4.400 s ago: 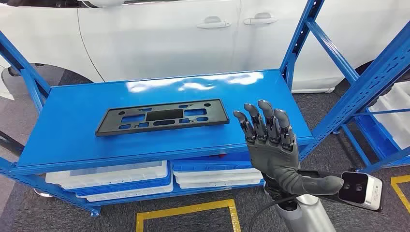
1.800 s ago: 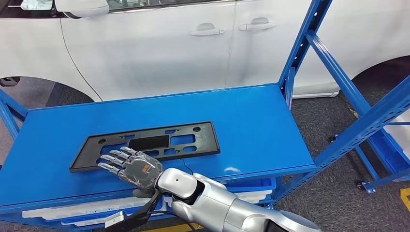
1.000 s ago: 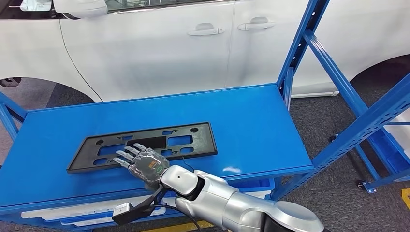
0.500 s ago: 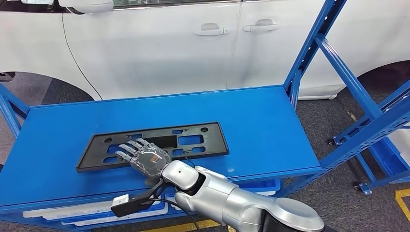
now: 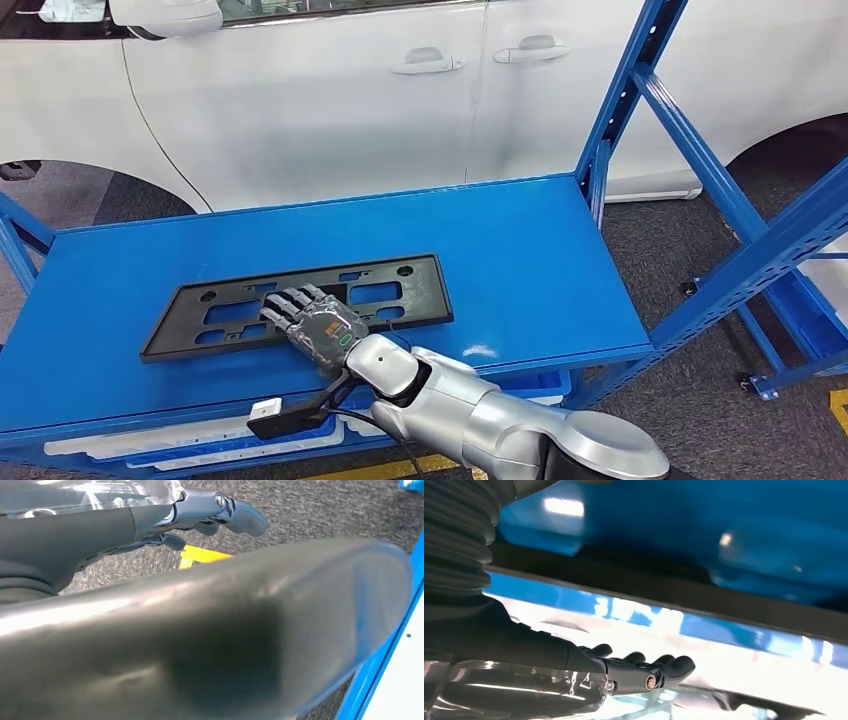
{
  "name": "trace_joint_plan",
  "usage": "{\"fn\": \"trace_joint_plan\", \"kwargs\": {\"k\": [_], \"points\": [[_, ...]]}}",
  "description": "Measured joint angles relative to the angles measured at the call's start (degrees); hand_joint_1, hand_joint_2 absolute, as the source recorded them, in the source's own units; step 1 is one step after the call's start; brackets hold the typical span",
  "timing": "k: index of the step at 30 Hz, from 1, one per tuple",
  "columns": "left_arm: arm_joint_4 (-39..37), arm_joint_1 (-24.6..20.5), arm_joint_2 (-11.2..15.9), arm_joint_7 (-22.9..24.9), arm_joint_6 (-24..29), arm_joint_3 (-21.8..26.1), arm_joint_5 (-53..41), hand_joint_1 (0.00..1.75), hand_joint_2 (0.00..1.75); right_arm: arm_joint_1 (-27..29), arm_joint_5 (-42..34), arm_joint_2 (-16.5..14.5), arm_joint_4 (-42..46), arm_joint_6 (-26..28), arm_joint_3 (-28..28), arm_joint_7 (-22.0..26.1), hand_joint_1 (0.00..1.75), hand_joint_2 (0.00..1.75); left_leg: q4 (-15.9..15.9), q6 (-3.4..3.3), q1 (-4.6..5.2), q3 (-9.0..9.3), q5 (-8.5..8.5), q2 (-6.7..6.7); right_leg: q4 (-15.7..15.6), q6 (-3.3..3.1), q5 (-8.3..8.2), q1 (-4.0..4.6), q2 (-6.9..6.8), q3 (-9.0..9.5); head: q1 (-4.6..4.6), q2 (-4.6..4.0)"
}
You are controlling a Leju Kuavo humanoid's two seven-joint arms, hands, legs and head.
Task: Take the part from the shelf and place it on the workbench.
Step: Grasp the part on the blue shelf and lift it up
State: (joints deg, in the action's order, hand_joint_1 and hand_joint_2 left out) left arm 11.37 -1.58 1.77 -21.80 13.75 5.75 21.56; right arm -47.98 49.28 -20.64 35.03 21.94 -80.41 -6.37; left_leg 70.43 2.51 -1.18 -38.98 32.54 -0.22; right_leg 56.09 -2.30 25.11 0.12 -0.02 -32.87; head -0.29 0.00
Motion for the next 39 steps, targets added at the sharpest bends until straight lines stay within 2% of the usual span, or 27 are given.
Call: {"fn": "trace_joint_plan", "kwargs": {"k": [1,2,3,5,7,11,13,15,16,17,18,19,21,22,23,25,27,28,30,31,32,33,34,36,37,38,39], "points": [[0.0,0.09,0.07,0.08,0.08,0.0,-0.13,0.0,0.0,0.01,0.05,0.01,-0.65,0.25,0.0,-0.26,0.0,1.75,2.44,0.18,-0.07,-1.28,0.51,0.01,0.06,-0.01,0.05,0.01,0.02,0.0,0.0,0.0],[0.0,0.17,0.11,0.13,0.12,0.0,-0.26,0.0,0.0,-0.01,0.14,0.01,-1.28,0.51,0.02,-0.63,0.0,1.75,2.62,0.32,-0.16,-1.5,-0.21,0.01,0.18,0.04,0.14,-0.03,0.07,0.01,0.0,0.0],[0.0,0.22,0.17,0.18,0.14,0.0,-0.39,0.0,0.0,-0.11,0.22,0.01,-1.83,0.82,0.05,-1.03,0.0,1.75,0.5,0.43,-0.27,-0.61,-1.94,0.02,0.38,0.15,0.28,-0.09,0.15,0.03,0.0,0.0],[0.0,0.14,0.33,0.21,0.14,0.0,-0.67,0.0,0.0,-0.6,0.42,0.01,-2.79,1.55,0.16,-1.92,0.0,1.75,-7.36,0.53,-0.4,3.08,-5.79,0.02,1.02,0.62,0.76,-0.15,0.27,-0.03,-0.02,0.0],[0.0,0.04,0.47,0.21,0.11,-0.01,-1.0,0.0,0.0,-1.26,0.55,0.01,-3.94,2.18,0.32,-2.66,0.0,1.75,-12.0,-0.01,-0.24,5.25,-7.08,-0.09,1.61,1.16,1.08,-0.01,0.33,-0.32,-0.06,0.0],[0.0,0.04,0.52,0.21,-0.05,-0.09,-1.58,0.0,0.0,-2.14,0.91,0.01,-5.96,3.08,0.72,-3.45,0.0,1.75,-12.64,-1.58,-0.17,5.42,-7.09,-0.15,2.29,2.08,1.61,0.0,0.34,-0.63,0.04,0.0],[0.0,-0.02,0.54,0.19,-0.15,-0.15,-1.79,0.0,0.0,-2.44,1.21,0.03,-6.78,3.42,0.8,-3.72,0.0,1.75,-12.91,-2.21,-0.28,5.5,-7.28,-0.09,6.49,2.61,4.19,-0.16,0.3,-2.55,0.2,0.0],[0.0,-0.1,0.55,0.18,-0.2,-0.19,-2.02,0.0,0.0,-2.56,1.43,0.08,-7.68,3.8,0.81,-3.96,0.04,1.75,-12.92,-2.51,-0.17,5.39,-7.32,-0.06,14.34,2.92,7.62,-0.3,0.28,-6.36,0.33,0.0],[0.0,-0.1,0.55,0.18,-0.2,-0.19,-2.09,0.0,0.0,-2.57,1.48,0.1,-8.09,3.95,0.81,-4.02,0.48,1.75,-12.9,-2.56,-0.11,5.37,-7.32,-0.05,17.31,2.95,8.41,-0.33,0.28,-7.86,0.33,0.0],[0.0,-0.08,0.56,0.18,-0.19,-0.2,-2.14,0.0,0.0,-2.61,1.49,0.13,-8.43,3.89,0.81,-4.05,0.91,1.75,-12.89,-2.59,-0.05,5.4,-7.3,-0.07,18.26,2.87,8.08,-0.33,0.28,-8.41,0.34,0.0],[0.0,-0.08,0.56,0.18,-0.18,-0.2,-2.14,0.0,0.0,-2.69,1.41,0.15,-8.68,3.4,0.84,-4.05,1.35,1.75,-12.87,-2.61,0.02,5.47,-7.28,-0.1,16.78,2.65,6.7,-0.3,0.29,-7.78,0.35,0.0],[0.0,-0.09,0.56,0.18,-0.15,-0.2,-2.1,0.0,0.0,-2.81,1.27,0.15,-8.85,2.55,0.87,-4.02,1.75,1.75,-12.87,-2.61,0.1,5.57,-7.26,-0.15,13.35,2.3,4.68,-0.23,0.29,-6.18,0.35,0.0],[0.0,-0.12,0.5,0.18,-0.07,-0.2,-1.98,0.0,0.0,-3.11,1.0,0.14,-8.98,0.4,0.96,-3.84,1.75,1.75,-12.82,-2.47,0.29,5.64,-7.2,-0.23,5.44,1.47,1.45,0.08,0.23,-2.49,0.33,0.0],[0.0,-0.1,0.47,0.17,-0.02,-0.2,-1.91,0.0,0.0,-3.22,0.93,0.14,-9.01,-0.38,1.0,-3.73,1.75,1.75,-12.8,-2.28,0.36,5.59,-7.17,-0.24,3.05,1.24,0.76,0.27,0.18,-1.44,0.33,0.0],[0.0,-0.07,0.45,0.16,0.0,-0.2,-1.86,0.0,0.0,-3.26,0.9,0.14,-9.05,-0.87,1.02,-3.62,1.75,1.75,-12.81,-2.01,0.4,5.51,-7.17,-0.21,1.96,1.13,0.64,0.43,0.14,-1.04,0.31,0.0],[0.0,-0.02,0.47,-0.09,-0.04,-0.2,-1.82,0.0,0.0,-3.28,0.7,0.1,-9.11,-1.32,1.11,-3.5,1.75,1.75,-12.93,-1.35,0.4,5.46,-7.18,-0.13,1.48,0.96,0.43,0.38,0.14,-0.99,0.31,0.0],[0.0,-0.02,0.48,-0.86,-0.39,-0.2,-2.04,0.0,0.0,-3.35,0.33,0.01,-9.13,-1.64,1.33,-3.39,1.75,1.75,-11.36,-0.77,0.3,4.88,-5.94,-0.09,0.77,0.52,0.06,0.03,0.1,-0.62,0.23,0.0],[0.0,-0.01,0.5,-1.4,-0.66,-0.2,-2.19,0.0,0.0,-3.36,0.16,-0.03,-9.13,-1.82,1.45,-3.28,1.75,1.75,-8.88,-0.51,0.23,3.84,-4.41,-0.09,0.46,0.34,-0.08,-0.13,0.03,-0.43,0.15,0.0],[0.0,0.04,0.55,-2.47,-1.1,-0.2,-2.49,0.0,0.0,-3.3,-0.09,-0.04,-9.14,-2.01,1.59,-3.03,1.75,1.75,-1.43,-0.06,0.1,0.54,-0.75,-0.09,0.38,0.17,-0.09,-0.1,-0.06,-0.34,0.03,0.0],[0.0,0.11,0.57,-2.91,-1.24,-0.22,-2.66,0.0,0.0,-3.23,-0.17,-0.04,-9.15,-2.02,1.62,-2.93,1.75,1.75,1.71,0.13,0.03,-0.92,0.31,-0.08,0.42,0.15,-0.06,-0.07,-0.08,-0.34,0.02,0.0],[0.0,0.18,0.58,-3.28,-1.39,-0.24,-2.83,0.0,0.0,-3.18,-0.26,-0.04,-9.16,-1.96,1.66,-2.84,1.75,1.75,3.06,0.26,-0.03,-1.57,0.32,-0.08,0.5,0.15,-0.01,-0.07,-0.08,-0.34,0.02,0.0],[0.0,0.23,0.59,-3.68,-1.58,-0.25,-3.0,0.0,0.0,-3.16,-0.34,-0.04,-9.16,-1.85,1.71,-2.73,1.75,1.75,2.26,0.34,-0.1,-1.19,-0.72,-0.07,0.62,0.2,0.07,-0.09,-0.05,-0.31,0.02,0.0],[0.0,0.23,0.6,-4.09,-1.81,-0.26,-3.14,0.0,0.0,-3.18,-0.44,-0.04,-9.16,-1.69,1.78,-2.57,1.75,1.75,-0.83,0.39,-0.16,0.3,-2.64,-0.04,0.81,0.31,0.22,-0.15,-0.02,-0.27,0.02,0.0],[0.0,0.14,0.61,-4.93,-2.27,-0.26,-3.32,0.0,0.87,-3.35,-0.73,-0.05,-9.14,-1.16,2.03,-2.05,1.75,1.75,-8.74,0.22,-0.16,4.14,-5.85,-0.01,1.37,0.75,0.6,-0.12,0.05,-0.33,-0.02,0.0],[0.0,0.07,0.61,-5.31,-2.48,-0.26,-3.37,0.0,1.31,-3.46,-0.99,-0.06,-9.09,-0.86,2.23,-1.73,1.75,1.75,-11.3,-0.06,-0.1,5.35,-6.58,-0.03,1.6,1.02,0.72,-0.02,0.09,-0.45,-0.01,0.0],[0.0,0.02,0.6,-5.68,-2.69,-0.26,-3.38,0.0,1.75,-3.56,-1.31,-0.06,-8.98,-0.54,2.47,-1.41,1.75,1.75,-12.39,-0.41,0.0,5.83,-6.63,-0.08,1.75,1.26,0.75,0.09,0.13,-0.58,-0.02,0.0],[0.0,-0.01,0.6,-6.04,-2.88,-0.26,-3.38,0.0,1.75,-3.63,-1.67,-0.06,-8.81,-0.24,2.71,-1.13,1.75,1.75,-12.47,-0.82,0.14,5.8,-6.59,-0.15,1.8,1.48,0.7,0.18,0.17,-0.69,-0.01,0.0]]}}
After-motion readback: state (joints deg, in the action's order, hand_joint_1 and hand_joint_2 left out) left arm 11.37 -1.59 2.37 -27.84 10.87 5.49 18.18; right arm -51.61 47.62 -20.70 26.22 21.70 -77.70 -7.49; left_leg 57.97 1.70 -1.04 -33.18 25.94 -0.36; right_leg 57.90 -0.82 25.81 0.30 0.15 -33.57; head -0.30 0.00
